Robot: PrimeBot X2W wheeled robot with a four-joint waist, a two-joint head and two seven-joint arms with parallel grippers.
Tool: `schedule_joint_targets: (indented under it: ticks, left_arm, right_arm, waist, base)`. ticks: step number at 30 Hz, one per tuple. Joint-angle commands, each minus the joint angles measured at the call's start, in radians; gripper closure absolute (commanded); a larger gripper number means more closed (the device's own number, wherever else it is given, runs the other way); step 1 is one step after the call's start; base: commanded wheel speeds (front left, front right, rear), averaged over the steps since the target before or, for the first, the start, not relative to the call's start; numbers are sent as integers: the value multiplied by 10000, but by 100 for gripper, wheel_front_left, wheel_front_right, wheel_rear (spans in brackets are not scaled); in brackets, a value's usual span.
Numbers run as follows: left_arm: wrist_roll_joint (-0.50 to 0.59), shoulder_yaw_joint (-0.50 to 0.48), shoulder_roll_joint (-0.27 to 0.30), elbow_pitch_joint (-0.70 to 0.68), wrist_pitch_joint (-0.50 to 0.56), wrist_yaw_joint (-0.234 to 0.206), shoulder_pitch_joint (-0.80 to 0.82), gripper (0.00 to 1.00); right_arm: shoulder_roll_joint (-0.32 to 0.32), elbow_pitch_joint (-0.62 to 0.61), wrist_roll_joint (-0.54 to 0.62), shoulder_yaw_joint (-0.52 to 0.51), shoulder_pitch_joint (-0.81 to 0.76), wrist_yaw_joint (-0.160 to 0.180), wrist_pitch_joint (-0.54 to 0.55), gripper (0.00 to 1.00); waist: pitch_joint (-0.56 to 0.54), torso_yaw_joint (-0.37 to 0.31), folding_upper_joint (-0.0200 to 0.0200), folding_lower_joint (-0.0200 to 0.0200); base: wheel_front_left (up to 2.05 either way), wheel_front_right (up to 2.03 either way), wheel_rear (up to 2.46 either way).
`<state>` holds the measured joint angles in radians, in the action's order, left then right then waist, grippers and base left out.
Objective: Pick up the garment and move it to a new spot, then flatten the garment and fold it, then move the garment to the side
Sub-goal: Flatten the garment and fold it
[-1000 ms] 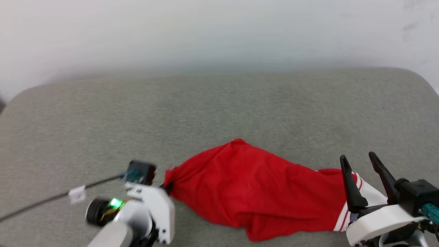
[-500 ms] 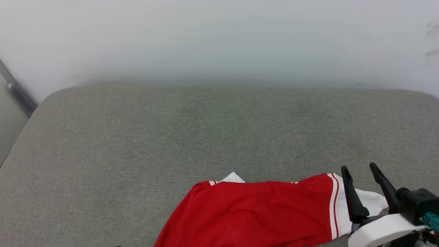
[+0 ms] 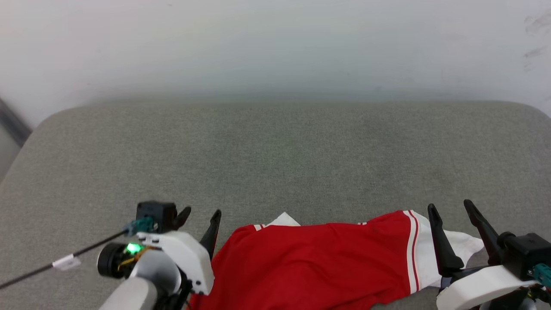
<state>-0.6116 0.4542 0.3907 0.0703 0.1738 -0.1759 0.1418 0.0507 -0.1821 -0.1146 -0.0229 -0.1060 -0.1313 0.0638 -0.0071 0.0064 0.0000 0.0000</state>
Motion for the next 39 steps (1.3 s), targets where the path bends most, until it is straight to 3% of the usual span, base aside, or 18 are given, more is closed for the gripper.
schedule_joint_targets:
  ticks: [1, 12, 19, 20, 21, 22, 23, 24, 29, 32, 33, 39]
  left_arm:
    - [155, 147, 14, 196, 185, 274, 745, 0]
    - [92, 1258, 258, 2463, 2373, 2132, 3293, 0]
    - [-563, 2022, 353, 3696, 4499, 2833, 3592, 0]
    - [-656, 2156, 359, 3730, 4749, 2875, 3530, 6]
    - [-783, 2290, 351, 3752, 5015, 2929, 3471, 27]
    - [-890, 2407, 353, 3751, 5231, 2964, 3413, 54]
    - [-965, 2490, 370, 3729, 5346, 2988, 3382, 63]
    - [-1025, 2551, 368, 3691, 5393, 3013, 3363, 100]
    - [-660, 2412, 490, 3329, 4548, 2808, 3692, 100]
    - [-289, 2112, 546, 3130, 3648, 2267, 3853, 100]
    - [-289, 2112, 546, 3130, 3648, 2267, 3853, 100]
    - [-145, 1328, 786, 2423, 2359, 1115, 3267, 100]
  right_arm:
    - [-8, -94, 80, 92, 164, 9, 26, 0]
    - [-10, 101, 40, 372, 798, 9, -220, 0]
    - [-9, 479, -93, 404, 1015, 9, -397, 0]
    - [-9, 535, -101, 376, 1020, 9, -396, 0]
    - [-9, 578, -100, 359, 1024, 10, -413, 0]
    - [-9, 620, -109, 350, 1043, 9, -431, 0]
    - [-9, 660, -122, 348, 1064, 9, -443, 0]
    - [-9, 713, -139, 347, 1082, 9, -452, 0]
    - [-9, 878, -173, 264, 1049, 9, -436, 0]
    - [-7, 957, -206, 242, 945, 10, -381, 0]
    - [-7, 957, -206, 242, 945, 10, -381, 0]
    - [-9, 1029, -214, 140, 790, 9, -271, 0]
  waist:
    - [343, -190, 0, 0]
    - [1590, -916, 0, 0]
    - [1949, -1177, 0, 0]
    - [1961, -1185, 0, 0]
    - [1962, -1189, 0, 0]
    - [1958, -1188, 0, 0]
    - [1950, -1187, 0, 0]
    - [1918, -1184, 0, 0]
    - [1696, -996, 0, 0]
    - [1507, -796, 0, 0]
    - [1507, -796, 0, 0]
    - [1069, -350, 0, 0]
  base:
    - [0, 0, 0]
    - [0, 0, 0]
    - [0, 0, 0]
    - [0, 0, 0]
    - [0, 0, 0]
    - [0, 0, 0]
    - [0, 0, 0]
    - [0, 0, 0]
    - [0, 0, 0]
    - [0, 0, 0]
    - [0, 0, 0]
    - [0, 0, 0]
